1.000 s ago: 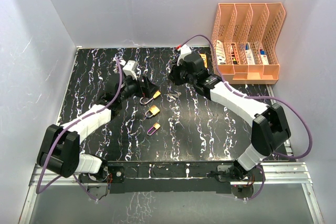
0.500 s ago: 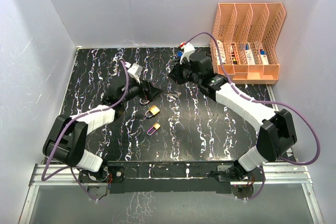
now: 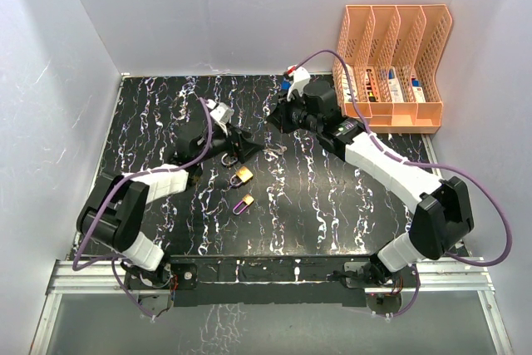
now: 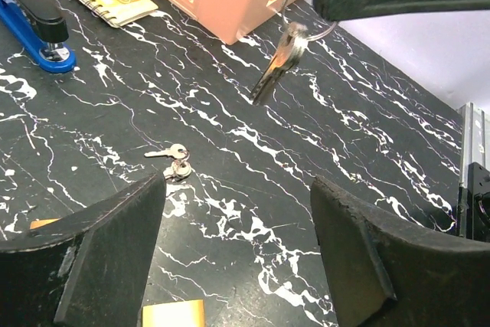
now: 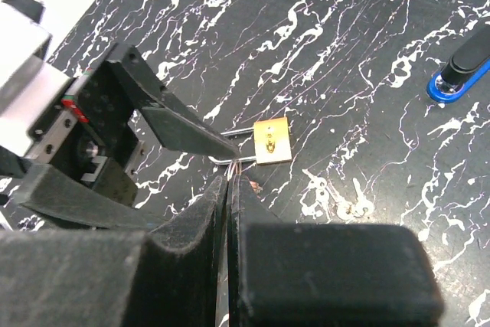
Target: Unlock with the key
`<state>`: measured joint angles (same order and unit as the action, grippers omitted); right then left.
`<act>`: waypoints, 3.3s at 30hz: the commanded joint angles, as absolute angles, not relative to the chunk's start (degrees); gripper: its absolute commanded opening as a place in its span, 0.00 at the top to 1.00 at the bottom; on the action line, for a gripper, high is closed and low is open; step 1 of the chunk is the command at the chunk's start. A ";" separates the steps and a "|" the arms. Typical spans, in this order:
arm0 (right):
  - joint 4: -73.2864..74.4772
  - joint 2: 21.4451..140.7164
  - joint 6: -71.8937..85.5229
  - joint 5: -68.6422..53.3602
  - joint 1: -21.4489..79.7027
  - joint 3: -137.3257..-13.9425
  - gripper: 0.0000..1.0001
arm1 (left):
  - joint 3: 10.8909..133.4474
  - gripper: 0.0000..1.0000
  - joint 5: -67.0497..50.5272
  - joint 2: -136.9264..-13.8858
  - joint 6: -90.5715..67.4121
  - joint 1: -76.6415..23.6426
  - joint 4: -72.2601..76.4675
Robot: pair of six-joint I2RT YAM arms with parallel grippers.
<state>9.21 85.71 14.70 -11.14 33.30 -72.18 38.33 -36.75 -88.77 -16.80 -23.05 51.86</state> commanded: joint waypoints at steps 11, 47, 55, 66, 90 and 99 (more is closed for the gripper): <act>7.21 82.84 21.32 -10.26 32.98 -71.36 1.00 | 41.94 0.49 -23.93 -88.40 -9.39 -30.69 51.43; 8.61 83.86 33.47 -5.99 32.99 -71.37 1.00 | 37.25 0.69 -7.08 -88.60 -5.06 -39.54 63.12; 8.26 83.67 34.00 -6.71 33.03 -71.10 1.00 | 37.34 0.74 -4.83 -88.55 -4.57 -39.64 63.44; 8.61 83.31 34.37 -5.57 33.01 -70.91 1.00 | 38.58 1.00 -3.13 -88.86 -4.30 -39.73 62.94; 9.93 83.76 33.57 -3.36 32.99 -70.58 1.00 | 37.06 1.00 -1.94 -85.96 -4.21 -39.73 58.66; 9.94 84.19 33.73 -3.42 33.03 -70.66 1.00 | 36.81 0.75 -4.72 -85.91 -5.82 -39.77 59.44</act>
<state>12.16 84.49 33.54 -4.23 33.26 -70.59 37.39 -3.03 -89.03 -5.15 -39.51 57.01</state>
